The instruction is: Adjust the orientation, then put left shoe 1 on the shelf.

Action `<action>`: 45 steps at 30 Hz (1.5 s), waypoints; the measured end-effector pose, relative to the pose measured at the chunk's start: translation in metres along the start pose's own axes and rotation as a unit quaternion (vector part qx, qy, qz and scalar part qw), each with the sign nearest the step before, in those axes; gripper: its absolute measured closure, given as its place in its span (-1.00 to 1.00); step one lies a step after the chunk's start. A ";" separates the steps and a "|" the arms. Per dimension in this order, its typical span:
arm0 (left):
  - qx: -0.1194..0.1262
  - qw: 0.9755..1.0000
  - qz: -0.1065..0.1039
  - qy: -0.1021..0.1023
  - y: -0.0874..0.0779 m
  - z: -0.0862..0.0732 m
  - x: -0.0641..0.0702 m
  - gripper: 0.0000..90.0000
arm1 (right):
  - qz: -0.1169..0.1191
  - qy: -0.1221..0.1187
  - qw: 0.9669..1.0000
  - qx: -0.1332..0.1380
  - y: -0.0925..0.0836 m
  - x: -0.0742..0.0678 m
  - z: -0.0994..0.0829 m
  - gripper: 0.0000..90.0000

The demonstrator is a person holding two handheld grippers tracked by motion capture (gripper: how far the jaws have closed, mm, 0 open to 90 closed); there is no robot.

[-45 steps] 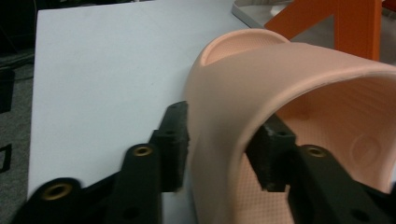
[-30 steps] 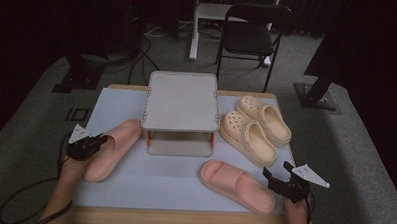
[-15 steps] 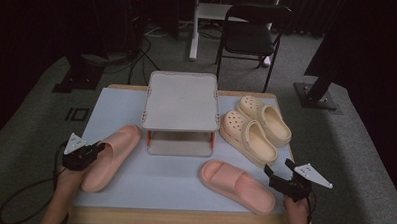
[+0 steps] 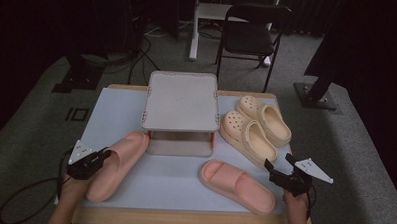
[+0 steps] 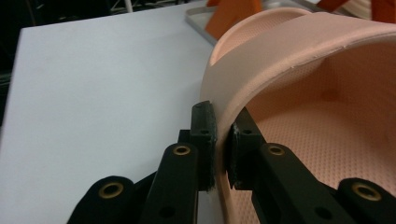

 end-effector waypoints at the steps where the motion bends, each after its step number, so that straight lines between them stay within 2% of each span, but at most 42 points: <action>1: 0.000 1.000 -0.002 0.000 0.001 0.001 0.003 0.84 | -0.001 -0.001 1.000 -0.002 0.000 0.000 0.000 -0.75; 9: 0.009 1.000 -0.019 0.008 0.009 0.012 0.026 0.84 | 0.000 0.003 1.000 -0.009 0.001 0.003 -0.004 -0.75; 13: 0.006 1.000 -0.018 0.005 0.014 0.016 0.033 0.84 | 0.003 0.006 1.000 -0.007 0.001 0.003 -0.004 -0.75; 17: 0.012 1.000 -0.009 0.002 0.023 0.021 0.046 0.84 | 0.004 0.008 1.000 -0.006 0.001 0.003 -0.003 -0.75; 19: 0.015 1.000 -0.003 -0.007 0.026 0.023 0.049 0.84 | 0.004 0.007 1.000 -0.008 0.001 0.003 -0.003 -0.75; 24: 0.035 0.999 0.021 -0.014 0.032 0.029 0.058 0.84 | 0.008 0.008 1.000 -0.010 0.002 0.002 -0.004 -0.75; 28: 0.044 0.999 0.023 -0.020 0.038 0.035 0.066 0.83 | 0.011 0.007 1.000 -0.014 0.003 0.002 -0.004 -0.75; 32: 0.040 0.998 0.031 -0.023 0.044 0.037 0.073 0.83 | 0.013 0.009 1.000 -0.015 0.003 0.002 -0.005 -0.75; 33: 0.033 0.998 0.036 -0.029 0.049 0.037 0.077 0.83 | 0.013 0.008 1.000 -0.016 0.003 0.001 -0.005 -0.75; 38: 0.037 0.995 0.067 -0.059 0.060 0.039 0.083 0.83 | 0.016 0.008 1.000 -0.014 0.002 0.002 -0.005 -0.75; 42: 0.042 0.993 0.080 -0.070 0.069 0.042 0.086 0.82 | 0.017 0.010 1.000 -0.017 0.003 0.002 -0.006 -0.75; 45: 0.045 0.991 0.094 -0.089 0.075 0.043 0.090 0.82 | 0.019 0.008 1.000 -0.018 0.003 0.002 -0.006 -0.75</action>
Point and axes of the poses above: each handheld gripper's, and its own axes: y roughly forward along the jaws, z roughly out of its top, x roughly to its right, the point moved 2 cm from there along y, roughly forward along the jaws, and after that the axes turned 2 degrees about x, right-handed, at the moved point
